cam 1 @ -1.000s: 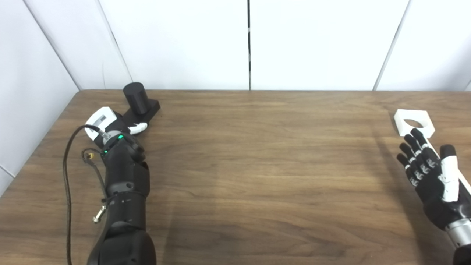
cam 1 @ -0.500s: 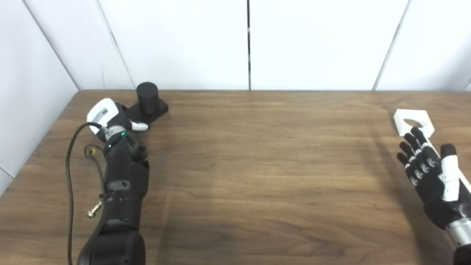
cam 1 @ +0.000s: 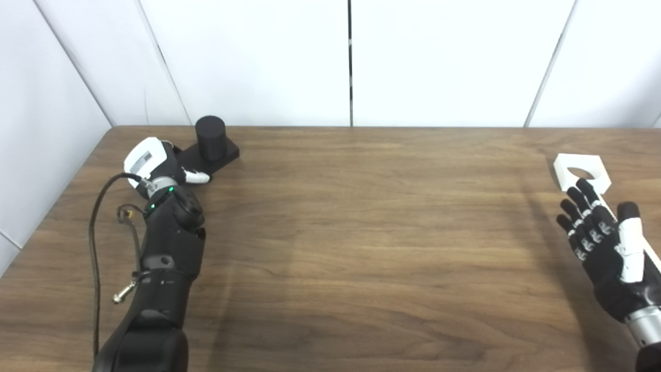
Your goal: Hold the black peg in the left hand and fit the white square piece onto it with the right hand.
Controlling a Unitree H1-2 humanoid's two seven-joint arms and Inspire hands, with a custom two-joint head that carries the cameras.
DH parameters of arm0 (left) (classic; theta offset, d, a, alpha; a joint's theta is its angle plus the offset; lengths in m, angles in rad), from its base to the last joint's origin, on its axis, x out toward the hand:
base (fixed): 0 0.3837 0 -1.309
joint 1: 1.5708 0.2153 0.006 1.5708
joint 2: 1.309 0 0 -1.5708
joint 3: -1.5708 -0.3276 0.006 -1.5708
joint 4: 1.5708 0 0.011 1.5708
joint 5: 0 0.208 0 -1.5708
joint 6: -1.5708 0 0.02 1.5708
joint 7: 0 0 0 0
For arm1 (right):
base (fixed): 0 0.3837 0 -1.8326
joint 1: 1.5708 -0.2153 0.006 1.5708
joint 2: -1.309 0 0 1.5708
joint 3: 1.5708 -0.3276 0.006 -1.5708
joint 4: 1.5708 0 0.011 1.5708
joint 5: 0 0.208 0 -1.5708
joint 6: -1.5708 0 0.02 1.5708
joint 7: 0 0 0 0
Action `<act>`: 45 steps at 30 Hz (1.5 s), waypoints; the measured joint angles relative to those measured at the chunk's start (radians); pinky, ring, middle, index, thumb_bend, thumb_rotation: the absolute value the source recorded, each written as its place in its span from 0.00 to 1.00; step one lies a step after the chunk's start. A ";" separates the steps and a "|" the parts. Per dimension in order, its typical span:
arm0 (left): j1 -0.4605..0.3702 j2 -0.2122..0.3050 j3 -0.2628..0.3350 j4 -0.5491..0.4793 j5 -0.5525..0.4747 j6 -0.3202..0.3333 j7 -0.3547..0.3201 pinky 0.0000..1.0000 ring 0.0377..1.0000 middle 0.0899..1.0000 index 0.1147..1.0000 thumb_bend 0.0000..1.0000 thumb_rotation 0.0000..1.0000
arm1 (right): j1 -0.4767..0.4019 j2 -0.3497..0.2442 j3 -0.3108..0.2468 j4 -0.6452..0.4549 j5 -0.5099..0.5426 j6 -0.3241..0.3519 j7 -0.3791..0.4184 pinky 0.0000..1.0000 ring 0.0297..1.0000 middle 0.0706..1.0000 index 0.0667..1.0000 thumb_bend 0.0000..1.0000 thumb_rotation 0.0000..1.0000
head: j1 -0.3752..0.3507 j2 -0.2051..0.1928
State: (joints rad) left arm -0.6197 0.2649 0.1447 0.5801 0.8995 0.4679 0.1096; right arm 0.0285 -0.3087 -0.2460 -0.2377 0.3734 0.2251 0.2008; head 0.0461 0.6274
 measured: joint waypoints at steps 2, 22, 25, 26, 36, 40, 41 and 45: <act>0.008 0.010 -0.032 -0.015 -0.024 0.000 0.000 0.76 0.78 0.78 0.42 0.52 0.06 | 0.000 0.001 0.004 0.000 0.000 0.000 0.000 1.00 1.00 1.00 1.00 0.58 1.00 | -0.005 0.002; 0.162 -0.078 -0.199 -0.690 0.000 0.003 -0.338 0.66 0.78 0.72 0.42 0.51 0.06 | 0.000 0.051 0.044 -0.004 -0.019 0.016 -0.040 1.00 1.00 1.00 1.00 0.52 1.00 | -0.080 -0.032; 0.193 -0.091 -0.228 -0.742 -0.003 0.003 -0.383 0.70 0.82 0.75 0.42 0.51 0.06 | 0.000 0.063 0.055 -0.005 -0.036 0.017 -0.048 1.00 1.00 1.00 1.00 0.50 1.00 | -0.092 -0.034; 0.208 -0.090 -0.242 -0.769 -0.002 0.004 -0.401 0.71 0.83 0.75 0.42 0.51 0.06 | 0.000 0.065 0.057 -0.005 -0.041 0.017 -0.050 1.00 1.00 1.00 1.00 0.50 1.00 | -0.103 -0.035; 0.370 -0.137 -0.327 -1.008 -0.005 0.003 -0.611 0.78 0.85 0.77 0.42 0.51 0.07 | 0.002 0.075 0.048 -0.020 -0.054 0.017 -0.066 1.00 1.00 1.00 1.00 0.53 1.00 | -0.141 -0.026; 0.427 -0.180 -0.348 -1.053 0.030 0.003 -0.646 0.74 0.83 0.76 0.42 0.51 0.06 | 0.003 0.075 0.045 -0.023 -0.054 0.017 -0.068 1.00 1.00 1.00 1.00 0.52 1.00 | -0.146 -0.021; 0.436 -0.190 -0.356 -1.056 0.036 0.003 -0.645 0.75 0.83 0.76 0.42 0.51 0.06 | 0.004 0.075 0.044 -0.023 -0.054 0.017 -0.068 1.00 1.00 1.00 1.00 0.52 1.00 | -0.147 -0.020; 0.477 -0.228 -0.374 -1.056 0.049 0.003 -0.632 0.76 0.84 0.76 0.42 0.51 0.06 | 0.006 0.076 0.044 -0.024 -0.054 0.017 -0.068 1.00 1.00 1.00 1.00 0.52 1.00 | -0.150 -0.017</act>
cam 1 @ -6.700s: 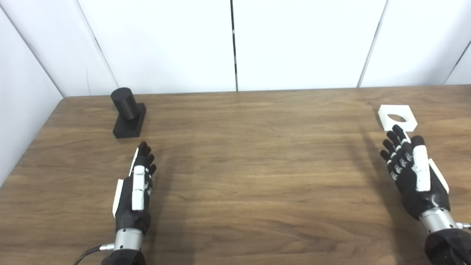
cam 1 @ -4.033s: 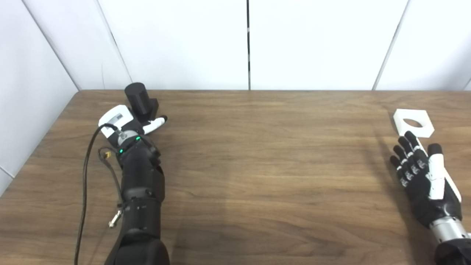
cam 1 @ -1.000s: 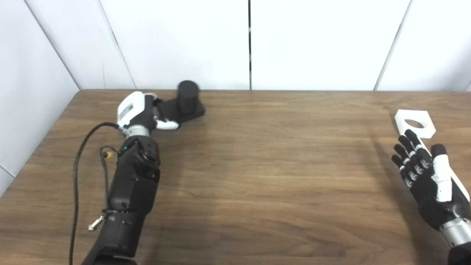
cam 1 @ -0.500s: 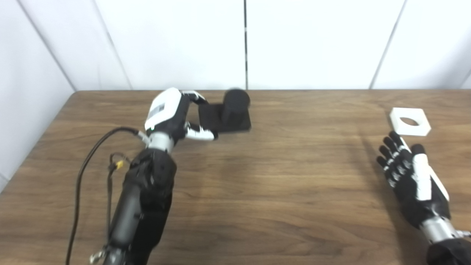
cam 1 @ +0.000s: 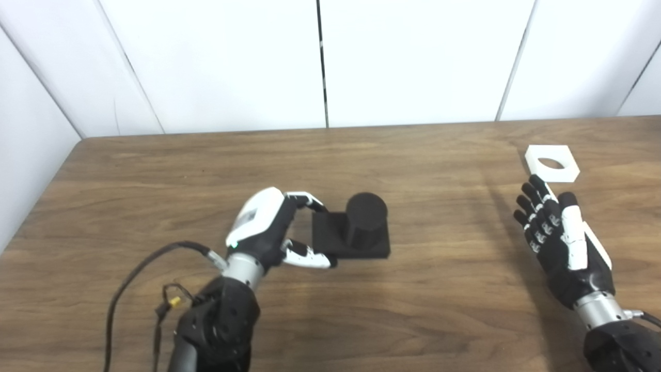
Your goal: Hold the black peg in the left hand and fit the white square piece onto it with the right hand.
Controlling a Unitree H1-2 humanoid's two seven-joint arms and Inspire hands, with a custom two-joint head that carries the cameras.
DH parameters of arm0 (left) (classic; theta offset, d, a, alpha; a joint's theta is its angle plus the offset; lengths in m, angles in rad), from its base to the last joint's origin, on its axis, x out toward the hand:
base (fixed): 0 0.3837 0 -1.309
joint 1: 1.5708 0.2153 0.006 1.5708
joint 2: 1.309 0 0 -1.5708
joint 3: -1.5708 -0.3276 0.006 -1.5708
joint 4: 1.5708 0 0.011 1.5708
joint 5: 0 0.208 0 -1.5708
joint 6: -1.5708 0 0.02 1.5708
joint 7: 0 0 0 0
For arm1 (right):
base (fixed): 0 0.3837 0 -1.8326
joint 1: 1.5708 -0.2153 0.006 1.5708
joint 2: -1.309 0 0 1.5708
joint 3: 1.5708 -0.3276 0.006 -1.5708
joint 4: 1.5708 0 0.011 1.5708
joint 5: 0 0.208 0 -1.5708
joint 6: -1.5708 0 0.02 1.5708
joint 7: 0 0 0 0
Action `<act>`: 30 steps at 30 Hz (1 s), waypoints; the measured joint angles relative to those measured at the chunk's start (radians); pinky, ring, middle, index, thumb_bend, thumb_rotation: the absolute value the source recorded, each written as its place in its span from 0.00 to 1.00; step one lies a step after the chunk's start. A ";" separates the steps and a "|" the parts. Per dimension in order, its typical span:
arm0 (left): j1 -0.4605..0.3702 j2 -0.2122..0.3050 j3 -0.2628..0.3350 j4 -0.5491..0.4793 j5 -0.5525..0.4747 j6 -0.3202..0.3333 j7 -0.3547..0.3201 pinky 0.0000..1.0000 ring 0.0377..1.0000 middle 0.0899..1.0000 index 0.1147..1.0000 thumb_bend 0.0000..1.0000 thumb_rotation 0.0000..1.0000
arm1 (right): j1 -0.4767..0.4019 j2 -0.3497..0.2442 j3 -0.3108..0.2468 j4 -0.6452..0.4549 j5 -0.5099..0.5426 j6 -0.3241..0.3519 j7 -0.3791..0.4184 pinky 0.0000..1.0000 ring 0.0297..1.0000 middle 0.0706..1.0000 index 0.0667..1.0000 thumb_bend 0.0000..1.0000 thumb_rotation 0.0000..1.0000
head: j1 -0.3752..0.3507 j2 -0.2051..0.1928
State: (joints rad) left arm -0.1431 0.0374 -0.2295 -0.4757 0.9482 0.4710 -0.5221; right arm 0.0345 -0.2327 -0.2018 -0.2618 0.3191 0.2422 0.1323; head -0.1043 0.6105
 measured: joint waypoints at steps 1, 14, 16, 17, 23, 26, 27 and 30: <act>0.010 -0.011 0.000 0.000 0.001 0.000 0.002 0.75 0.84 0.76 0.42 0.51 0.06 | 0.002 0.000 -0.001 0.000 0.000 0.000 -0.001 1.00 1.00 1.00 1.00 0.51 1.00 | 0.000 0.000; 0.107 -0.131 -0.031 0.058 0.059 -0.001 0.135 0.74 0.84 0.76 0.42 0.51 0.06 | 0.009 -0.004 -0.010 -0.002 -0.002 0.000 -0.002 1.00 1.00 1.00 1.00 0.54 1.00 | 0.015 0.008; 0.114 -0.139 -0.033 0.066 0.058 -0.001 0.159 0.75 0.83 0.76 0.42 0.51 0.05 | 0.011 -0.007 -0.011 -0.002 -0.002 0.000 -0.001 1.00 1.00 1.00 1.00 0.54 1.00 | 0.017 0.012; 0.120 -0.142 -0.034 0.070 0.056 -0.003 0.172 0.77 0.83 0.76 0.42 0.51 0.06 | 0.011 -0.007 -0.012 -0.002 -0.001 0.000 -0.001 1.00 1.00 1.00 1.00 0.54 1.00 | 0.017 0.012; 0.146 -0.146 -0.039 0.082 0.029 -0.016 0.209 0.83 0.85 0.75 0.42 0.51 0.06 | 0.011 -0.008 -0.015 -0.002 0.003 0.000 0.001 1.00 1.00 1.00 1.00 0.55 1.00 | 0.020 0.015; 0.155 -0.146 -0.040 0.087 0.019 -0.021 0.221 0.86 0.87 0.76 0.42 0.51 0.06 | 0.011 -0.007 -0.015 -0.002 0.003 0.000 0.001 1.00 1.00 1.00 1.00 0.54 1.00 | 0.020 0.018; 0.155 -0.146 -0.041 0.091 0.017 -0.022 0.228 0.87 0.88 0.76 0.42 0.51 0.06 | 0.011 -0.008 -0.016 -0.002 0.004 0.000 0.001 1.00 1.00 1.00 1.00 0.53 1.00 | 0.020 0.018; 0.153 -0.141 -0.044 0.103 0.014 -0.025 0.240 0.92 0.90 0.78 0.42 0.51 0.06 | 0.011 -0.008 -0.016 -0.002 0.004 0.000 0.001 1.00 1.00 1.00 1.00 0.53 1.00 | 0.020 0.021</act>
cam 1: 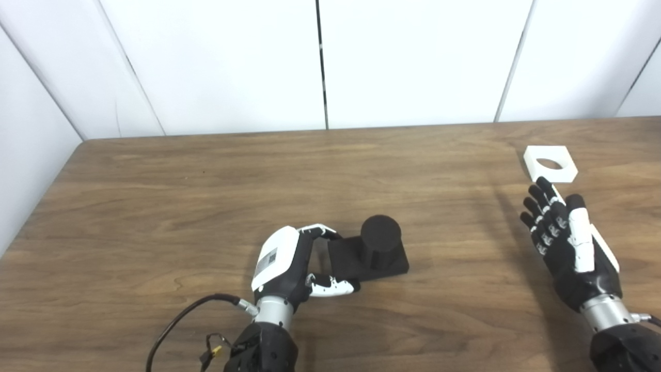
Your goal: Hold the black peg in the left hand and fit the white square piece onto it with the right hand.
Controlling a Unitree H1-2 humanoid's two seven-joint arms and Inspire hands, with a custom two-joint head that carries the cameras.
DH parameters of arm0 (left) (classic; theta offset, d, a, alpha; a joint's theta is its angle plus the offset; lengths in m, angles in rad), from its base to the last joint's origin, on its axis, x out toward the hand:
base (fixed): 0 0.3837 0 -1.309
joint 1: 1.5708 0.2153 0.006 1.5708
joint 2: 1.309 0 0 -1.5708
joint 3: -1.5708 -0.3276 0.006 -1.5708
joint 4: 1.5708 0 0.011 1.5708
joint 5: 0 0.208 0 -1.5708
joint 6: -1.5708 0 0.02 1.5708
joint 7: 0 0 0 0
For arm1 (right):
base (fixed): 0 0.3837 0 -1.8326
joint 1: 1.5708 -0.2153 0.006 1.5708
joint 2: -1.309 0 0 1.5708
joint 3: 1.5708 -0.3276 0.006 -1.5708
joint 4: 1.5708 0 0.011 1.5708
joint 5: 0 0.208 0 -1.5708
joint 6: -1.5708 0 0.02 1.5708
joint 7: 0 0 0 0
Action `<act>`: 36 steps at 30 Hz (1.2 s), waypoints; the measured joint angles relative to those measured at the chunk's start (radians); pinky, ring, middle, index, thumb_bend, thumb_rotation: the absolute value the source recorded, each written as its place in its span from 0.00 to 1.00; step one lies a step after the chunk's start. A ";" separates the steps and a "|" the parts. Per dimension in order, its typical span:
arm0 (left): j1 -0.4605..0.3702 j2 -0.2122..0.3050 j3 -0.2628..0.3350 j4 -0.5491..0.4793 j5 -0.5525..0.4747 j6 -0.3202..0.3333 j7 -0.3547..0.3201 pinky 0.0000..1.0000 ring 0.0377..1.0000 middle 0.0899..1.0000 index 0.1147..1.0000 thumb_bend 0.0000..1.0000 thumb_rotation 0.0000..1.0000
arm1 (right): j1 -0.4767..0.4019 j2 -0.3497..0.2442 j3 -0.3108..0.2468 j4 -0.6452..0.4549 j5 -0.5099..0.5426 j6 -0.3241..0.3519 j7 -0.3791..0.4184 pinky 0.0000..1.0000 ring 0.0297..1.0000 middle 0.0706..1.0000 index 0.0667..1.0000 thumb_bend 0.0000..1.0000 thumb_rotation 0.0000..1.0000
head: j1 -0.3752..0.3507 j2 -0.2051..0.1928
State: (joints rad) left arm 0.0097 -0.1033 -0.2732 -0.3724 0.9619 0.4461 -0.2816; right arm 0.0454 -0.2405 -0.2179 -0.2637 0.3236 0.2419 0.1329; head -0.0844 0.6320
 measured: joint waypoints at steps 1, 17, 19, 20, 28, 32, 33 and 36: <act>-0.002 0.004 -0.001 0.003 -0.001 -0.001 0.001 0.95 0.91 0.78 0.42 0.51 0.06 | 0.000 0.000 0.000 0.000 0.000 0.000 0.000 1.00 1.00 1.00 1.00 0.53 1.00 | 0.000 0.002; -0.037 0.089 -0.079 0.010 0.043 -0.005 -0.023 1.00 1.00 0.89 0.42 0.52 0.06 | 0.000 0.000 0.001 -0.001 0.001 0.000 0.002 1.00 1.00 1.00 1.00 0.52 1.00 | 0.005 0.006; -0.038 0.097 -0.086 0.010 0.055 -0.005 -0.031 1.00 1.00 0.90 0.42 0.51 0.06 | 0.000 0.001 0.002 -0.001 0.001 0.000 0.002 1.00 1.00 1.00 1.00 0.53 1.00 | 0.005 0.006; -0.039 0.101 -0.091 0.008 0.065 -0.005 -0.041 1.00 1.00 0.91 0.42 0.51 0.06 | 0.000 0.002 0.002 -0.001 0.001 0.000 0.002 1.00 1.00 1.00 1.00 0.53 1.00 | 0.005 0.009; -0.050 0.091 -0.109 -0.028 0.172 0.010 -0.153 1.00 1.00 0.90 0.42 0.51 0.06 | 0.000 0.002 0.003 -0.001 0.001 0.000 0.002 1.00 1.00 1.00 1.00 0.55 1.00 | 0.006 0.012; -0.031 0.049 -0.097 -0.063 0.210 0.023 -0.232 1.00 1.00 0.88 0.42 0.51 0.06 | 0.000 0.003 0.010 -0.001 0.001 0.000 0.003 1.00 1.00 1.00 1.00 0.54 1.00 | 0.011 0.011; -0.023 0.035 -0.093 -0.070 0.210 0.023 -0.252 1.00 1.00 0.88 0.41 0.51 0.06 | 0.000 0.004 0.011 -0.001 0.001 0.000 0.003 1.00 1.00 1.00 1.00 0.54 1.00 | 0.011 0.011; -0.019 -0.001 -0.067 -0.095 0.205 0.025 -0.324 1.00 1.00 0.88 0.42 0.51 0.06 | 0.000 0.007 0.017 -0.001 -0.002 0.000 0.002 1.00 1.00 1.00 1.00 0.54 1.00 | 0.015 0.011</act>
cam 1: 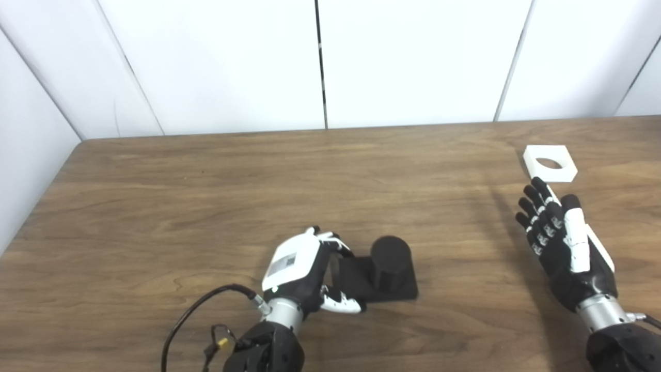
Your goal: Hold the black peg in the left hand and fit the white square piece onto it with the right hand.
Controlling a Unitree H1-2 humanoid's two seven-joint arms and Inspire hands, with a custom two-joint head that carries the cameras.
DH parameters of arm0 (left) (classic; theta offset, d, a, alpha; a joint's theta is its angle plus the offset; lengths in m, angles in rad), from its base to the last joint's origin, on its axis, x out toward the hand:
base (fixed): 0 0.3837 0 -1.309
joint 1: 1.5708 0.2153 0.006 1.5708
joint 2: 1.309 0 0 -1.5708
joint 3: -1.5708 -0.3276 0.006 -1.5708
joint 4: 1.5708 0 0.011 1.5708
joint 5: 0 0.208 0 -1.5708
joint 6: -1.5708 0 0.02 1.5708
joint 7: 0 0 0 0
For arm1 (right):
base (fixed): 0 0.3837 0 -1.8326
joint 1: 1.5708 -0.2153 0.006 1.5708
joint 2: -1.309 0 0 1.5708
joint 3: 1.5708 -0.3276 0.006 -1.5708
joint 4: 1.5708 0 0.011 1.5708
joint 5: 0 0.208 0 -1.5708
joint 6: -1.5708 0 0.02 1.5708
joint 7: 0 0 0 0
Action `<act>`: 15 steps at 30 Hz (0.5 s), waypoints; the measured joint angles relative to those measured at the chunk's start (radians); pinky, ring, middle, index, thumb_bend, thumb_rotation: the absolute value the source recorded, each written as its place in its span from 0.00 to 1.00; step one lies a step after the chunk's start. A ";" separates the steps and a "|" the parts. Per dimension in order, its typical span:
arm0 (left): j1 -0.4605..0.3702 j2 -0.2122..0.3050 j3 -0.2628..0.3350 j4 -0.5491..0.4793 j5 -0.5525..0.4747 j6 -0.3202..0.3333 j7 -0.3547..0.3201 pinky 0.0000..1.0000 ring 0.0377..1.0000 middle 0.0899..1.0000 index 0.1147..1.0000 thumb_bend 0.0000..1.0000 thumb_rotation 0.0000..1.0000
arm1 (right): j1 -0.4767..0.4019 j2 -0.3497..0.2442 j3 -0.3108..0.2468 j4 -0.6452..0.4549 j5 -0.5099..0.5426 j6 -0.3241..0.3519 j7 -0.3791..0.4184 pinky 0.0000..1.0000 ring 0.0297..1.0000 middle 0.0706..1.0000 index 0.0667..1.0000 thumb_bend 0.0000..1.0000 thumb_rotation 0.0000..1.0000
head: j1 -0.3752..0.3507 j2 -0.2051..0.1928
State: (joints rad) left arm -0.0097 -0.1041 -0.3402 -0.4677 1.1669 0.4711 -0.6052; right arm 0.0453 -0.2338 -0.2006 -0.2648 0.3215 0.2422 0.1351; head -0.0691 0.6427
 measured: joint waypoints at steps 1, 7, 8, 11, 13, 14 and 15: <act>-0.002 -0.007 0.007 -0.010 0.001 0.000 -0.019 1.00 1.00 0.88 0.42 0.51 0.06 | 0.000 0.002 0.002 0.000 -0.001 0.000 0.000 1.00 1.00 1.00 1.00 0.54 1.00 | 0.000 0.000; -0.046 -0.019 0.020 -0.081 0.086 -0.001 -0.123 1.00 1.00 0.86 0.42 0.51 0.06 | 0.000 0.004 0.005 0.009 -0.002 -0.001 0.001 1.00 1.00 1.00 1.00 0.54 1.00 | 0.005 0.002; -0.053 -0.022 0.020 -0.096 0.100 -0.001 -0.142 1.00 1.00 0.86 0.42 0.51 0.06 | 0.000 0.004 0.005 0.013 -0.002 -0.001 0.001 1.00 1.00 1.00 1.00 0.55 1.00 | 0.006 0.000; -0.062 -0.042 0.018 -0.137 0.128 -0.004 -0.189 1.00 1.00 0.86 0.42 0.51 0.06 | 0.000 0.004 0.005 0.023 -0.002 -0.001 0.001 1.00 1.00 1.00 1.00 0.54 1.00 | 0.009 -0.002; -0.072 -0.048 0.013 -0.145 0.132 -0.015 -0.200 1.00 1.00 0.86 0.42 0.51 0.06 | -0.001 0.004 0.006 0.025 -0.002 -0.002 0.001 1.00 1.00 1.00 1.00 0.54 1.00 | 0.011 -0.003; -0.073 -0.048 0.013 -0.145 0.133 -0.019 -0.201 1.00 1.00 0.86 0.42 0.51 0.06 | -0.001 0.004 0.007 0.025 -0.002 -0.002 0.001 1.00 1.00 1.00 1.00 0.54 1.00 | 0.009 -0.003; -0.074 -0.048 0.014 -0.145 0.134 -0.022 -0.201 1.00 1.00 0.86 0.42 0.51 0.06 | -0.001 0.004 0.008 0.025 -0.002 -0.002 0.001 1.00 1.00 1.00 1.00 0.54 1.00 | 0.009 -0.003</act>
State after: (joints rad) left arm -0.0833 -0.1523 -0.3259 -0.6124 1.3008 0.4489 -0.8061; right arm 0.0442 -0.2298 -0.1925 -0.2397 0.3191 0.2401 0.1357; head -0.0598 0.6397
